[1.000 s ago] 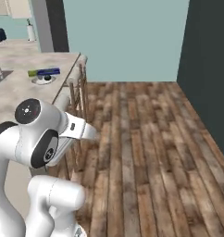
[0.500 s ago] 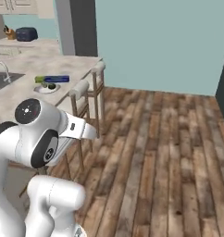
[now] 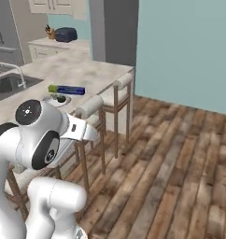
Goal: Retrieve the tupperware and aluminum foil from the cabinet and place them on the dining counter near the plate with squash and garlic to prepare for storing leftovers.
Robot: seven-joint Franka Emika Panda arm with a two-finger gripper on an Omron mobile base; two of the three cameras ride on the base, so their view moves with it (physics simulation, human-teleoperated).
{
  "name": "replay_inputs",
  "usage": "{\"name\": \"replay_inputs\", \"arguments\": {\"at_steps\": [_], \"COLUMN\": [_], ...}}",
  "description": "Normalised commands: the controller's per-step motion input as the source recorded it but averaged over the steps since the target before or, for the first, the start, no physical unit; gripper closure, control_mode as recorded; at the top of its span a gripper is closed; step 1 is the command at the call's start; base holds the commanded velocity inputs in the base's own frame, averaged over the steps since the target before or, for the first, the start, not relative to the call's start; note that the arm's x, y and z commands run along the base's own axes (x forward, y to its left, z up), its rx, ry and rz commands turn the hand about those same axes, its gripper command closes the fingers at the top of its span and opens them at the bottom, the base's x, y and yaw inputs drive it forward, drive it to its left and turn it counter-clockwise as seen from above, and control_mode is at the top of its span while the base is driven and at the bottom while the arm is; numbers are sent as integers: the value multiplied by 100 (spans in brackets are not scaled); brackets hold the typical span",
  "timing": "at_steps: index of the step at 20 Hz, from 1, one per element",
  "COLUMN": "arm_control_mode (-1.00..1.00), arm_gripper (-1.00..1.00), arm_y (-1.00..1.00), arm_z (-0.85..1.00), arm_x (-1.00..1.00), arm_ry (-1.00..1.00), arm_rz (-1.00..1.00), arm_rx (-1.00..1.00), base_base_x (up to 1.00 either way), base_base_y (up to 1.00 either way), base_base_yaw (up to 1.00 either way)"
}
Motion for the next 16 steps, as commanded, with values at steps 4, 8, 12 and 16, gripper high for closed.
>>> {"name": "replay_inputs", "arguments": {"at_steps": [4,8,12,16], "arm_control_mode": [100,100,100,100], "arm_gripper": [100,100,100,100], "arm_y": [0,0,0,0], "arm_z": [0,0,0,0], "arm_x": [0,0,0,0], "arm_ry": [0,0,0,0], "arm_rz": [0,0,0,0], "arm_rx": [0,0,0,0], "base_base_x": [100,100,100,100], "base_base_y": [-40,-44,-43,-30], "base_base_yaw": [49,50,51,55]}}
